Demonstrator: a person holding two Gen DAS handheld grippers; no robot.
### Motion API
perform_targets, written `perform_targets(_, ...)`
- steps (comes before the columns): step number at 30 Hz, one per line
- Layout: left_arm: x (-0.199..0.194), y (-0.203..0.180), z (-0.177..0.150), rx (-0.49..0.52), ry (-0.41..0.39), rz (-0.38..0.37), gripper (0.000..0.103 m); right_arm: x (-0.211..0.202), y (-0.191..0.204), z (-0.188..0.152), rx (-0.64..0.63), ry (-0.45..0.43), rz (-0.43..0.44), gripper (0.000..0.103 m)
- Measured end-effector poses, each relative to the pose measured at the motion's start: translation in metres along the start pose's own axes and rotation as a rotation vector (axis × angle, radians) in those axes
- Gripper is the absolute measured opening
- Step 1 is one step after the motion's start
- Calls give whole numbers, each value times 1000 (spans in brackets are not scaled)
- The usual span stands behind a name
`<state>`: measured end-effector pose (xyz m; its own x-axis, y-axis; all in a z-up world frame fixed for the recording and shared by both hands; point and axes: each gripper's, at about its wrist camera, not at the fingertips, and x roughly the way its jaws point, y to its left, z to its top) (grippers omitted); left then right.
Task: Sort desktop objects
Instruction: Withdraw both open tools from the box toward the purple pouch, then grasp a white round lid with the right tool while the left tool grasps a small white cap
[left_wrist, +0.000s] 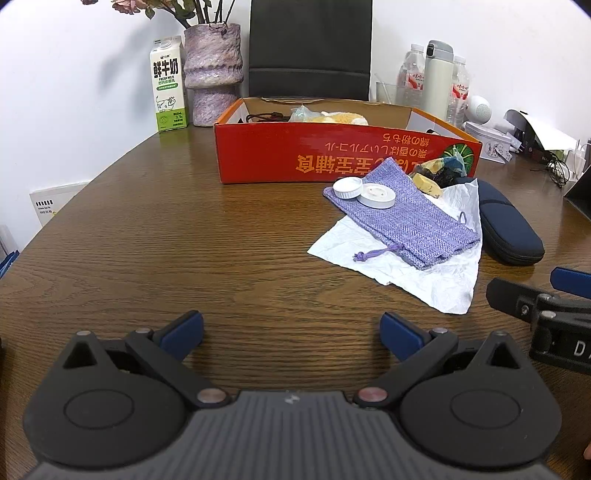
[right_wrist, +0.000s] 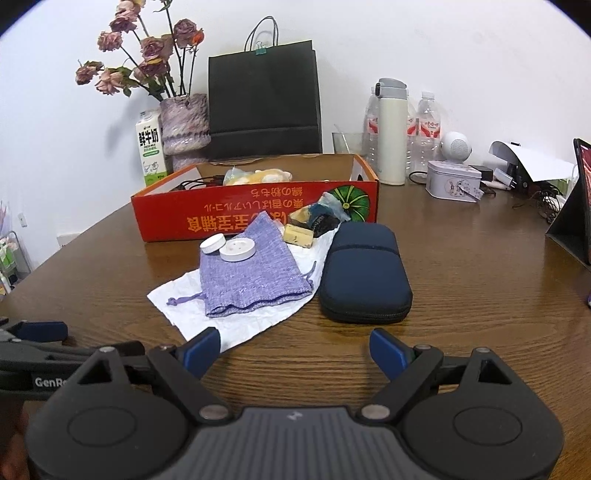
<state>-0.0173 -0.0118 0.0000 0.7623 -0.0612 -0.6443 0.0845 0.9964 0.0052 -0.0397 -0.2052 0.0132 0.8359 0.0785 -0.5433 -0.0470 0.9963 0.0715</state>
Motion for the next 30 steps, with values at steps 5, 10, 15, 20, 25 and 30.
perform_targets(5,0,1,0,-4,-1,-3,103,1,6,-1,-33,16,-15,88)
perform_targets(10,-12,11,-1,-45,-77,-43,103,1,11,-1,-64,25,-35,88)
perform_targets(15,-5,7,36,24,-141,-94,98,14,2,26,-8,45,52,74)
perform_targets(20,35,-5,80,84,-168,-118,68,51,1,67,-28,25,86,46)
perform_targets(25,90,-6,110,36,-63,-207,64,86,14,82,-150,67,122,46)
perform_targets(30,111,-2,106,8,-7,-285,11,107,33,84,-227,99,186,44)
